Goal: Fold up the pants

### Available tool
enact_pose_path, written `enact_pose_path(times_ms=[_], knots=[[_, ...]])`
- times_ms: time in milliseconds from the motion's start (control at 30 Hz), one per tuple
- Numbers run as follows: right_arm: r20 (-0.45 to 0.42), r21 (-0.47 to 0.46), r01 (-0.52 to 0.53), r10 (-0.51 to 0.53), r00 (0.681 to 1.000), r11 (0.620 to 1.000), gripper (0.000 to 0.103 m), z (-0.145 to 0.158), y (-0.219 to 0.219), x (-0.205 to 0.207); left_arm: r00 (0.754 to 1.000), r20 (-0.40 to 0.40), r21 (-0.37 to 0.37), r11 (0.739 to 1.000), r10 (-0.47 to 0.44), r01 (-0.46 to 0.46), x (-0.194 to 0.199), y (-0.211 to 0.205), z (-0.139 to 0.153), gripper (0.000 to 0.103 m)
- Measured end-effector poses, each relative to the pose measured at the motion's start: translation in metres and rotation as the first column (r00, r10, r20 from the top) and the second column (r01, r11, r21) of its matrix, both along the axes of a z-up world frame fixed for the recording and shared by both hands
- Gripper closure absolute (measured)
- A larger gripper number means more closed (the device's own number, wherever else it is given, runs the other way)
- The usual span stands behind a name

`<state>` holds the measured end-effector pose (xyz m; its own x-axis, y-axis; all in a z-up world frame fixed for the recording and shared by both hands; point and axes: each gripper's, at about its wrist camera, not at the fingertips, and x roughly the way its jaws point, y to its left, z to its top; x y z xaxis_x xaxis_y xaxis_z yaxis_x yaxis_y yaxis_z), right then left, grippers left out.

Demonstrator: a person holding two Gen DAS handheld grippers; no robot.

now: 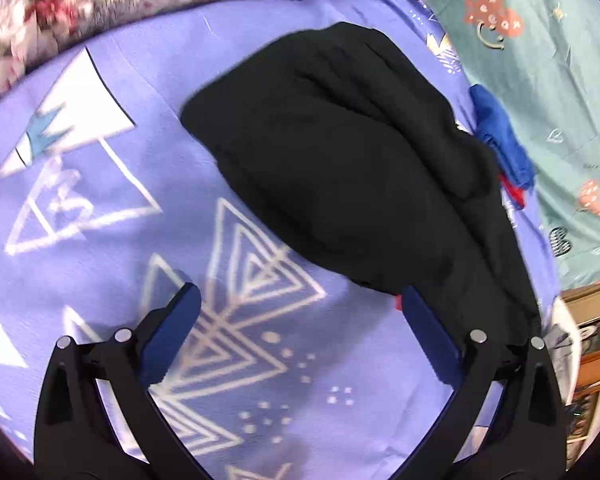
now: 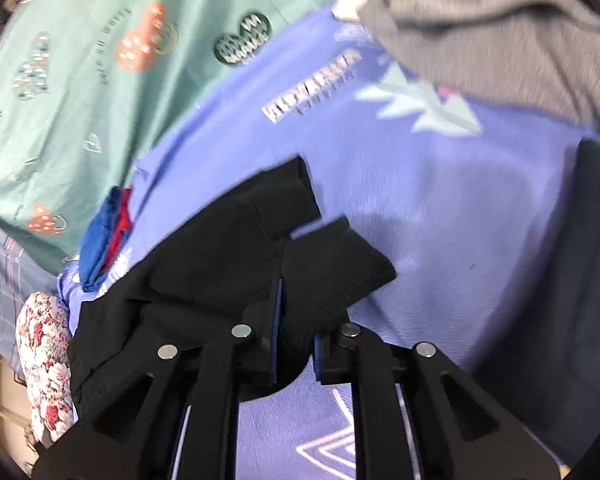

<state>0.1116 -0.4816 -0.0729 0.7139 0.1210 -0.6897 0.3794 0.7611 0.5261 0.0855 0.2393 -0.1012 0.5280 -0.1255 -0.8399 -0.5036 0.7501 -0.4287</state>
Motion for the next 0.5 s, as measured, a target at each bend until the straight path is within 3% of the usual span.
enact_pose_path(times_ms=[100,233,267,300,333,367,500], knots=[[-0.006,-0.045,0.001,-0.001,1.000,0.999,0.091,0.003,-0.001,-0.014,1.000,-0.022,0.098,0.995,-0.015,0.017,0.003,0.001,0.007,0.002],[-0.079,-0.104,0.002,-0.010,0.997,0.995,0.087,-0.017,-0.001,-0.004,0.998,-0.046,0.090,0.995,-0.048,0.052,0.015,0.007,0.007,0.002],[-0.140,-0.139,0.002,-0.022,0.990,0.990,0.073,-0.027,0.002,0.003,0.996,-0.051,0.074,0.995,-0.067,0.070,0.021,0.008,0.006,0.002],[-0.185,-0.159,0.012,-0.042,0.982,0.987,0.066,-0.033,0.003,0.005,0.995,-0.056,0.061,0.994,-0.082,0.086,0.023,0.012,0.007,0.002],[-0.195,-0.148,0.026,-0.055,0.979,0.989,0.063,-0.037,0.003,0.006,0.994,-0.062,0.046,0.994,-0.094,0.097,0.028,0.013,0.006,0.002],[-0.176,-0.131,0.027,-0.050,0.983,0.991,0.052,-0.037,0.004,0.004,0.993,-0.060,0.032,0.994,-0.099,0.101,0.032,0.015,0.005,0.002],[-0.137,-0.127,0.012,-0.029,0.990,0.992,0.043,-0.032,0.011,0.001,0.993,-0.076,-0.008,0.995,-0.095,0.095,0.044,0.018,-0.003,0.002]])
